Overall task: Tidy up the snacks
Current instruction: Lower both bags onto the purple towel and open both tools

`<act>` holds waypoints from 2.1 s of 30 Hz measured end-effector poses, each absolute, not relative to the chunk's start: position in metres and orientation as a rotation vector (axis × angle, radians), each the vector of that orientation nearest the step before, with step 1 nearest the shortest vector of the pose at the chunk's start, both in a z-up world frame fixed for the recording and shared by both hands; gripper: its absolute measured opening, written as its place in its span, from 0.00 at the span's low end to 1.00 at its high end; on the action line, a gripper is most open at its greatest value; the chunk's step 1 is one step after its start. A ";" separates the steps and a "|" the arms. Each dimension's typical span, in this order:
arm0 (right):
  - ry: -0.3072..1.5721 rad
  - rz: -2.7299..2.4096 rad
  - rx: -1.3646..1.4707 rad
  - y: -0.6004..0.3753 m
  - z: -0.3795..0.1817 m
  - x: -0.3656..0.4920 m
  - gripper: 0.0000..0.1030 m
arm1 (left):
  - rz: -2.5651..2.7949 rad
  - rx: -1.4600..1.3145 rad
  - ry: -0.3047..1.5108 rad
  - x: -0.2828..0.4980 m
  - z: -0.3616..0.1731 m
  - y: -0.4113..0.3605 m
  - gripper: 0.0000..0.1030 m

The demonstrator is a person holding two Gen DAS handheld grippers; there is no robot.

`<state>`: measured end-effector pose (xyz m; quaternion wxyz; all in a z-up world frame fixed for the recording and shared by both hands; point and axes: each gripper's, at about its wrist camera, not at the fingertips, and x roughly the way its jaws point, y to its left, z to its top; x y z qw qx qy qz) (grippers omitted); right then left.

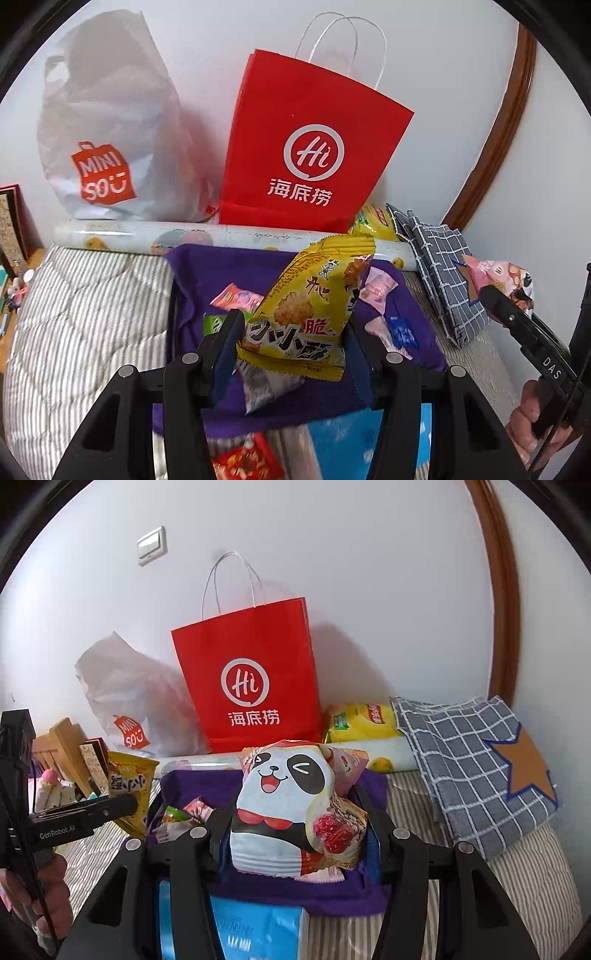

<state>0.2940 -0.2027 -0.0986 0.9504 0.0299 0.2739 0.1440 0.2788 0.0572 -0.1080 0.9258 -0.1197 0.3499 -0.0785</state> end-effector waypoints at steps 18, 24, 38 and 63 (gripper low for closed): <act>0.715 0.404 0.075 -0.184 -0.166 0.353 0.52 | -0.138 -0.271 0.708 0.306 -0.149 0.073 0.49; 0.761 0.426 0.051 -0.184 -0.176 0.357 0.52 | -0.173 -0.284 0.725 0.311 -0.156 0.069 0.49; 0.851 0.469 -0.011 -0.174 -0.200 0.364 0.53 | -0.231 -0.298 0.760 0.314 -0.165 0.059 0.49; 0.754 0.454 0.073 -0.194 -0.180 0.358 0.67 | -0.281 -0.242 0.801 0.316 -0.171 0.039 0.68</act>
